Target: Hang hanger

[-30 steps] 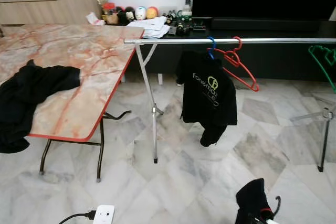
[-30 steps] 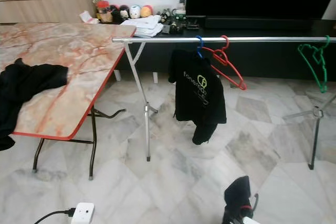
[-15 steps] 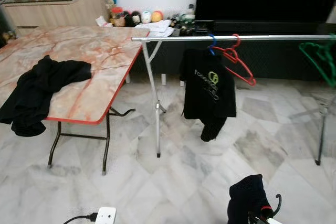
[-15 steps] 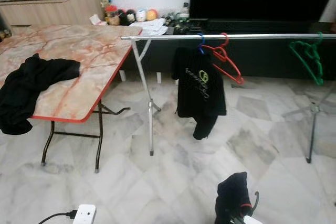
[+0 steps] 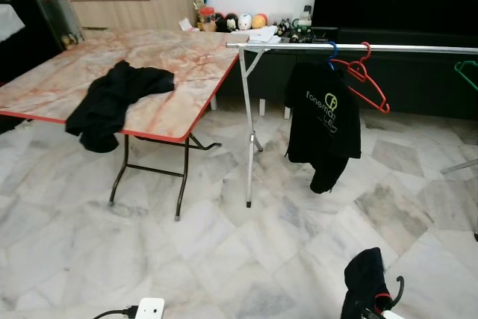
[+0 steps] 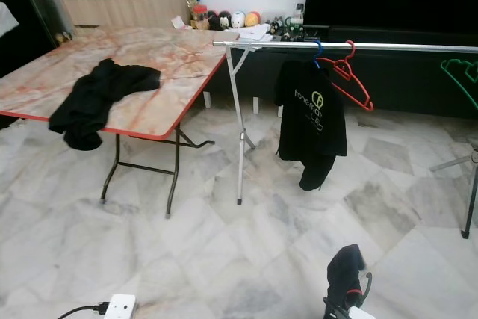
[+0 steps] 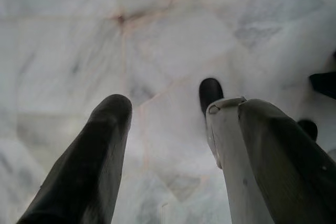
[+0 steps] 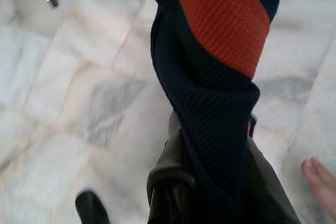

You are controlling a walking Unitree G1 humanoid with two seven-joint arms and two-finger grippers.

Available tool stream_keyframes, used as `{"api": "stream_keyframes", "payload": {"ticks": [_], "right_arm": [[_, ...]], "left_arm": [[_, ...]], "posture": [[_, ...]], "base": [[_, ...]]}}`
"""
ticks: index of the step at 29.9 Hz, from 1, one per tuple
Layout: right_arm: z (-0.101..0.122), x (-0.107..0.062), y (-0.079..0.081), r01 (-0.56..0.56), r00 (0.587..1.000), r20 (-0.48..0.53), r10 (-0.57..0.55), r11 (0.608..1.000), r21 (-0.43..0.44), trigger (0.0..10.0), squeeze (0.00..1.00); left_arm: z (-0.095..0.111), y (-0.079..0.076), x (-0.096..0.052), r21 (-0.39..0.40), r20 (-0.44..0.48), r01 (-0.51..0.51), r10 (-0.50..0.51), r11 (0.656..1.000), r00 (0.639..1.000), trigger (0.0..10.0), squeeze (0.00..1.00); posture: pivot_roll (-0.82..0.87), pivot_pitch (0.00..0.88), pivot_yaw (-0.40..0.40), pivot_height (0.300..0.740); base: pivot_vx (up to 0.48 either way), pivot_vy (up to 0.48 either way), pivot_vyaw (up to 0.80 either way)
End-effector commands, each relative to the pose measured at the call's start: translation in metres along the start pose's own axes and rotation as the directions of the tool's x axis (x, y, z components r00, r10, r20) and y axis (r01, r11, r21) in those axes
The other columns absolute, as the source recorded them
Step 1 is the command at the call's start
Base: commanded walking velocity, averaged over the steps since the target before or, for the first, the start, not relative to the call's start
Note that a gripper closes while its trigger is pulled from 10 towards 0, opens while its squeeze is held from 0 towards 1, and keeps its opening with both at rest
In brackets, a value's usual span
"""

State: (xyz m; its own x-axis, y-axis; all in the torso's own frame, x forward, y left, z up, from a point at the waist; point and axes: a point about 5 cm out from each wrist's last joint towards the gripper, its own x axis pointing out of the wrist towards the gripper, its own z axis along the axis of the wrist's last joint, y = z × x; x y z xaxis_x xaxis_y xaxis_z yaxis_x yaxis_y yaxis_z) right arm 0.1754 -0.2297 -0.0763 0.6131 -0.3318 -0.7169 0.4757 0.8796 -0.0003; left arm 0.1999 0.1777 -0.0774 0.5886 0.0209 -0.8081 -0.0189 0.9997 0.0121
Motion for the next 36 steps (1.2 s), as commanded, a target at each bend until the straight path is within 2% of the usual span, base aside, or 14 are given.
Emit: {"api": "stream_keyframes", "payload": {"ticks": [1, 5, 26, 29, 31, 32, 36], "right_arm": [[0.0, 0.0, 0.003, -0.005, 1.0, 0.007, 0.005, 1.0, 0.013, 10.0, 0.0], [0.002, 0.0, 0.004, -0.006, 1.0, 0.013, 0.005, 1.0, 0.017, 10.0, 0.0], [0.008, 0.002, 0.008, -0.024, 0.999, 0.022, 0.024, 1.0, 0.016, 10.0, 0.0], [0.021, 0.005, 0.019, -0.126, 0.99, 0.038, 0.132, 0.982, -0.142, 10.0, 0.0], [0.027, 0.006, 0.027, -0.182, 0.979, 0.047, 0.199, 0.951, -0.249, 10.0, 0.0], [0.036, 0.006, 0.034, -0.225, 0.964, 0.065, 0.257, 0.923, -0.311, 10.0, 0.0], [0.055, 0.01, 0.034, -0.228, 0.955, 0.101, 0.277, 0.911, -0.345, 10.0, 0.0]], "left_arm": [[-0.01, 0.002, -0.001, -0.003, -0.033, -0.002, 0.002, 1.0, 0.999, 10.0, 0.0], [-0.009, 0.002, -0.001, -0.005, -0.031, -0.003, 0.003, 1.0, 1.0, 10.0, 0.0], [-0.004, 0.002, -0.001, -0.025, -0.006, -0.003, 0.003, 1.0, 1.0, 10.0, 0.0], [0.008, 0.004, 0.0, -0.003, 0.037, -0.004, 0.004, 1.0, 0.999, 10.0, 0.0], [0.015, 0.004, 0.001, 0.011, 0.064, -0.005, 0.005, 1.0, 0.998, 10.0, 0.0], [0.024, 0.005, 0.001, 0.014, 0.099, -0.003, 0.001, 1.0, 0.995, 10.0, 0.0], [0.037, 0.004, 0.002, 0.036, 0.147, 0.012, -0.017, 0.999, 0.989, 10.0, 0.0]], "posture": [[-0.03, 0.0, 0.083, 0.74], [-0.03, 0.0, 0.082, 0.74], [-0.03, 0.012, 0.078, 0.74], [-0.03, 0.011, 0.075, 0.74], [-0.02, 0.011, 0.07, 0.74], [-0.02, 0.01, 0.067, 0.74], [-0.02, 0.007, 0.064, 0.74]], "base": [[-0.349, 0.0, 0.0], [-0.349, 0.0, 0.0], [0.0, 0.0, 0.0], [0.0, 0.0, 0.0], [0.0, 0.0, 0.0], [0.0, 0.0, 0.0], [0.0, 0.0, 0.0]]}}
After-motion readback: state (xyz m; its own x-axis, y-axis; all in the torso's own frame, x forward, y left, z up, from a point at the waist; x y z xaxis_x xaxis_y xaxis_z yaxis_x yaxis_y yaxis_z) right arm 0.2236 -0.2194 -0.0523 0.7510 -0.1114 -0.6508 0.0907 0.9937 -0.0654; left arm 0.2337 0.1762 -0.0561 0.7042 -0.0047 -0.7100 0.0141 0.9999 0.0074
